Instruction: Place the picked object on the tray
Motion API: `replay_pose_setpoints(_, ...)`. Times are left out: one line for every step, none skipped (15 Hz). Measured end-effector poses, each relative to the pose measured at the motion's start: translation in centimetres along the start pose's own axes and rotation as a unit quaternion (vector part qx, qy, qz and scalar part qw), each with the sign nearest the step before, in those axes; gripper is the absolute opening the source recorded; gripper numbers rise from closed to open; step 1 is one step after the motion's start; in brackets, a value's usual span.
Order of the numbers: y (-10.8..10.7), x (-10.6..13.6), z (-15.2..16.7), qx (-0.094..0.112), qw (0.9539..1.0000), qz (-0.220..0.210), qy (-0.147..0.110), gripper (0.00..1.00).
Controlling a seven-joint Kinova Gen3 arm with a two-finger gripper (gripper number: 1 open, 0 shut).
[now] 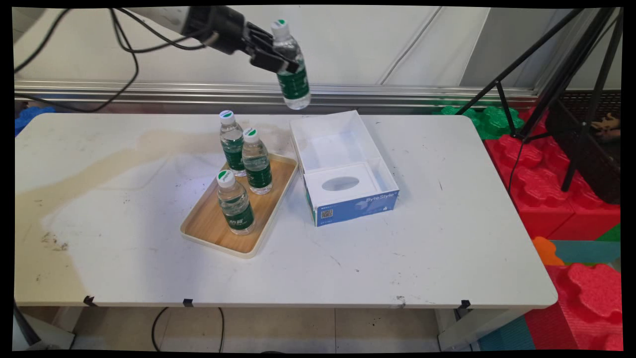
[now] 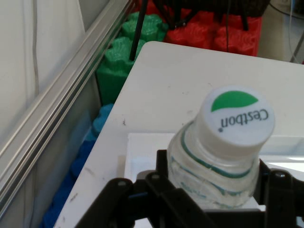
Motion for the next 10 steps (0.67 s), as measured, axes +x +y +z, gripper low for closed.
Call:
replay_pose_setpoints(0.1, 0.0, -1.0, -0.001, 1.0000, 0.001, 0.001, 0.00)
replay_pose_setpoints(0.3, 0.0, -2.2, -0.002, 1.0000, 0.002, 0.002, 0.00)
replay_pose_setpoints(0.4, 0.0, -3.3, -0.004, 1.0000, 0.002, 0.004, 0.00)
replay_pose_setpoints(0.6, 0.0, -4.2, -0.006, 1.0000, 0.001, 0.004, 0.00)
replay_pose_setpoints(0.8, -0.1, -5.2, -0.008, 1.0000, 0.002, 0.004, 0.00)
replay_pose_setpoints(1.0, -0.3, -6.2, -0.010, 0.9999, 0.002, 0.003, 0.00)
replay_pose_setpoints(1.2, -0.5, -7.3, -0.012, 0.9999, 0.003, 0.002, 0.00)
replay_pose_setpoints(1.4, -0.7, -8.3, -0.015, 0.9999, 0.003, 0.000, 0.00)
replay_pose_setpoints(1.6, -1.0, -9.4, -0.017, 0.9998, 0.004, -0.002, 0.00)
replay_pose_setpoints(1.7, -1.2, -10.1, -0.019, 0.9998, 0.004, -0.004, 0.00)
